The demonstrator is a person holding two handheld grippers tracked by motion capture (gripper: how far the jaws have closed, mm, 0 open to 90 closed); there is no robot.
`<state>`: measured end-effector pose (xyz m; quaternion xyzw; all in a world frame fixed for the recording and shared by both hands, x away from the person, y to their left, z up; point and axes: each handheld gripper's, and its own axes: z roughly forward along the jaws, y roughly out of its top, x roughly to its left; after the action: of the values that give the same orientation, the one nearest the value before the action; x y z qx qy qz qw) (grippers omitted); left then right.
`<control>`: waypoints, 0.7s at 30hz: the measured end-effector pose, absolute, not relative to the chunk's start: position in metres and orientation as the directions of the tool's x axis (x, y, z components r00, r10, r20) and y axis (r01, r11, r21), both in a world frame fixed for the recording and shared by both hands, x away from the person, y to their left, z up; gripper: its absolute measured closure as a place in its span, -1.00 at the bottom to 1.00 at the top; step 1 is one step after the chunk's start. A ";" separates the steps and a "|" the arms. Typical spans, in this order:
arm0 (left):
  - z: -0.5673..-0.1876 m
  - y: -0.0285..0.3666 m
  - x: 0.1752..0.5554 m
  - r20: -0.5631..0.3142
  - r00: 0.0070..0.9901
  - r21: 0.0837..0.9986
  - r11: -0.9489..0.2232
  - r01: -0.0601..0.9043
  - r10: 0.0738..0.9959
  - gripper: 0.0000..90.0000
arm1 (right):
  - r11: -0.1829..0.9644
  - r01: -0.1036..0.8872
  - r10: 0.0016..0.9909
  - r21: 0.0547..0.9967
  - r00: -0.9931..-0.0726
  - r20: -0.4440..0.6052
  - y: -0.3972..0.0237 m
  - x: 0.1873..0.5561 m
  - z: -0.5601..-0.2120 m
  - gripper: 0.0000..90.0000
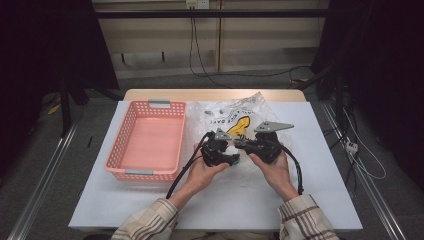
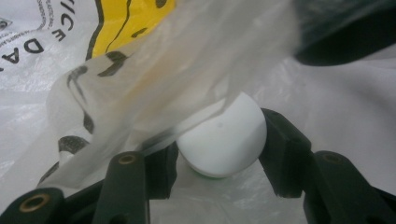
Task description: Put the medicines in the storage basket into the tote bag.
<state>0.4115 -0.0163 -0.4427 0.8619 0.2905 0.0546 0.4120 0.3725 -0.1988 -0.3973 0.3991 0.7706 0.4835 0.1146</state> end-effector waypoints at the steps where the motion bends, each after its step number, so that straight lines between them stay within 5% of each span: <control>1: -0.443 -0.016 0.412 -0.144 0.822 0.740 -0.492 0.459 0.550 0.12 | 0.218 0.508 0.727 0.833 -0.654 0.209 -0.199 0.372 -0.398 1.00; 21: -0.415 -0.003 0.394 -0.141 0.869 0.784 -0.483 0.390 0.474 -0.50 | 0.219 0.507 0.727 0.834 -0.655 0.207 -0.203 0.371 -0.400 1.00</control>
<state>0.3945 -0.0028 -0.4155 0.8598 0.2512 0.0474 0.4420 0.3708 -0.2033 -0.4001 0.3994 0.7724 0.4805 0.1143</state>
